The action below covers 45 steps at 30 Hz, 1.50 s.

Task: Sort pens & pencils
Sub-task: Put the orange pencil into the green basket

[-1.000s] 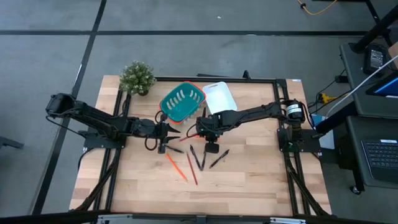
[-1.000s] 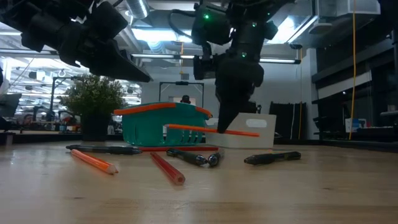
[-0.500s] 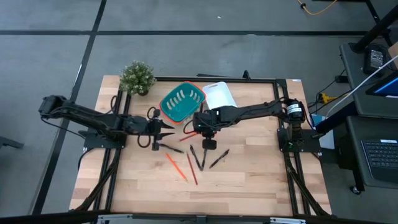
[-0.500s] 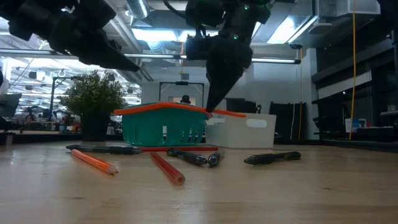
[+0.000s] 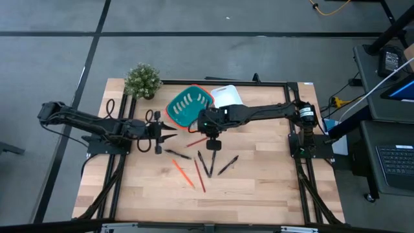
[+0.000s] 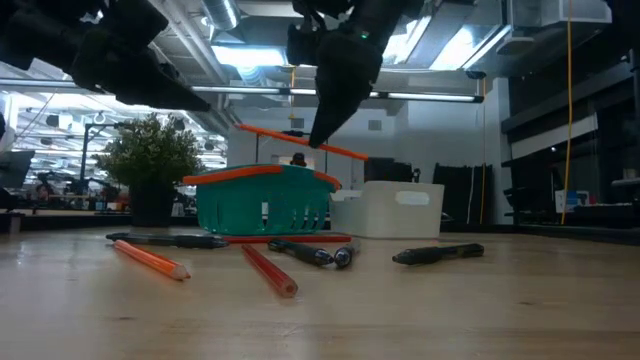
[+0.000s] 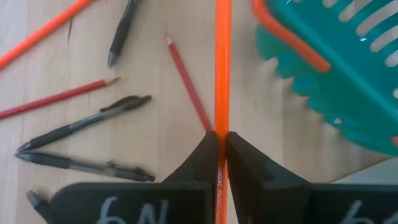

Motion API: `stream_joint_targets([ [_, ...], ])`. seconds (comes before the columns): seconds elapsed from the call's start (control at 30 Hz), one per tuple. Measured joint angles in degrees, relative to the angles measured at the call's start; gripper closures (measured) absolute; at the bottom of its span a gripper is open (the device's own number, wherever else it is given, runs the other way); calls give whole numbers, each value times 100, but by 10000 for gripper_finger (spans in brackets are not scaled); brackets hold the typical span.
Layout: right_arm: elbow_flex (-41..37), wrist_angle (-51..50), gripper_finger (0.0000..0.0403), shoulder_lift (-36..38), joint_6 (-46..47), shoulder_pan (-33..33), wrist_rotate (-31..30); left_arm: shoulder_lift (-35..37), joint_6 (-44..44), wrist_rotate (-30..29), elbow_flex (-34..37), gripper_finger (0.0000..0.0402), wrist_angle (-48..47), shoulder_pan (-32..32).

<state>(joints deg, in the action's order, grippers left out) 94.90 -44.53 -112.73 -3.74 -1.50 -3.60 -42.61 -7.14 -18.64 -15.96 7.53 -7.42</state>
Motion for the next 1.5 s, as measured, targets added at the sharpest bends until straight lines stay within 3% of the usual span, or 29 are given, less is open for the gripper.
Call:
stream_joint_targets([
  [0.33, 153, -33, 377, 0, -219, -129, -32, 1119, -350, -157, 940, 308, 1271, 103],
  [0.53, 348, -53, 377, 0, -408, -129, -41, 1534, 62, -138, 1321, 308, 1674, 246],
  [0.63, 497, -67, 377, 0, -519, -130, -42, 1519, 209, -80, 1474, 308, 1864, 282],
  [0.83, 715, -57, 376, 2, -712, -136, -246, 1483, 99, 762, 1552, 308, 2471, 280],
  [1.5, 941, 237, 376, 2, -1184, -140, -244, 207, 188, 740, 1552, 308, 4024, 558],
])
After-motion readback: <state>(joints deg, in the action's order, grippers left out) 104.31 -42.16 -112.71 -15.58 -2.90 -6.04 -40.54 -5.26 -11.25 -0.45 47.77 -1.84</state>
